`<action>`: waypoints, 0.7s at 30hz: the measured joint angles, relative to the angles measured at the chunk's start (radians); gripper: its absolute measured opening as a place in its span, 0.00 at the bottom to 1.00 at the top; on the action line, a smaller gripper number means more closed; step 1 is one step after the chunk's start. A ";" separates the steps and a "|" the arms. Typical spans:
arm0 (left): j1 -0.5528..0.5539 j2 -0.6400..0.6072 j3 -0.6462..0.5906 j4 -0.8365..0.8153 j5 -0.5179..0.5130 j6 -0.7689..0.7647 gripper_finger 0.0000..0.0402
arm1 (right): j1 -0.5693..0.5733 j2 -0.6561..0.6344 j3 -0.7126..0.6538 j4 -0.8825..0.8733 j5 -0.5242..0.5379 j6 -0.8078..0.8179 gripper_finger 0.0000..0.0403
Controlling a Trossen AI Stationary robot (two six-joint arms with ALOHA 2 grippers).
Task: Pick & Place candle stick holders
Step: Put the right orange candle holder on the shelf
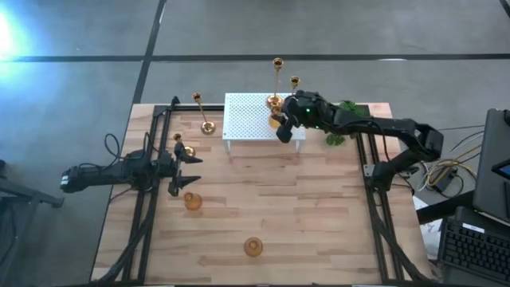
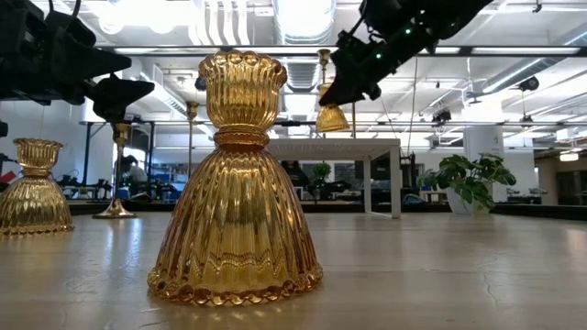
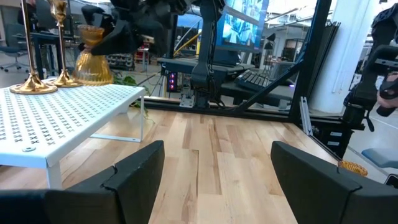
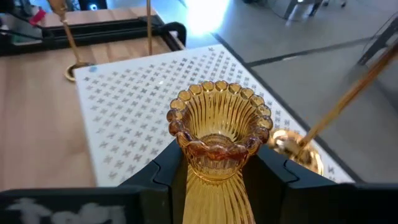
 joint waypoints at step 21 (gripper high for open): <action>0.000 0.000 0.000 0.000 0.000 0.000 0.75 | -0.052 0.020 -0.137 0.262 0.004 0.065 0.29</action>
